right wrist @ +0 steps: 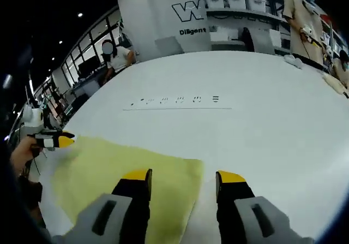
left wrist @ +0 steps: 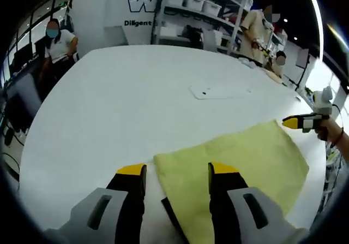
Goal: Fold the garment on the visible template until the final outline fits inside the template.
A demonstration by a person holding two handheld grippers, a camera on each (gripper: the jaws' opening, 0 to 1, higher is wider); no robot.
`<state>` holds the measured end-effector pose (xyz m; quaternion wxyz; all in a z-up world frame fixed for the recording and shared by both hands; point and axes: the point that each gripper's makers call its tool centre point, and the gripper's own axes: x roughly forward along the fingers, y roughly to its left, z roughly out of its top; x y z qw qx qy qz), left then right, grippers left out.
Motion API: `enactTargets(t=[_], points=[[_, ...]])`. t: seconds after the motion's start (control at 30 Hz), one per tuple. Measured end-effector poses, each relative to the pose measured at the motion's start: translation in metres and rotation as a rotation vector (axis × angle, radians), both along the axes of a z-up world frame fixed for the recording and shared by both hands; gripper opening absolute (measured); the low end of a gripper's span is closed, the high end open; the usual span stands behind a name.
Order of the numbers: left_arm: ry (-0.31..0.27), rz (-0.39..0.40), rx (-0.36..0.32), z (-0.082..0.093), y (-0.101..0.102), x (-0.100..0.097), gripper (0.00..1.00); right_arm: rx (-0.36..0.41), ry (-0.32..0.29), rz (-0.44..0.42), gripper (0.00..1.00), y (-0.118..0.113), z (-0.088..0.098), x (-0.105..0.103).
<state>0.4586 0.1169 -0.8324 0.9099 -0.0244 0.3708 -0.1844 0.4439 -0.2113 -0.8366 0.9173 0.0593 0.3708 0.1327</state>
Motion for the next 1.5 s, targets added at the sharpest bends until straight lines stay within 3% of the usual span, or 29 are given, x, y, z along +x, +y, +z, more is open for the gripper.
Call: enactTargets(t=[0.33,0.53,0.83,1.5], points=[[-0.018,-0.013,-0.058,0.017,-0.014,-0.02,0.61,-0.011,-0.023,0.05,0.53,0.008,0.015,-0.026],[-0.019,-0.028,-0.058,0.019,-0.016,-0.036,0.63,-0.011,-0.017,0.072,0.53,0.013,0.019,-0.045],[-0.031,-0.035,-0.061,0.026,-0.011,-0.061,0.62,-0.017,-0.009,0.109,0.52,0.018,0.019,-0.074],[-0.016,-0.036,-0.071,0.019,-0.004,-0.117,0.55,-0.02,0.022,0.178,0.49,0.029,0.015,-0.131]])
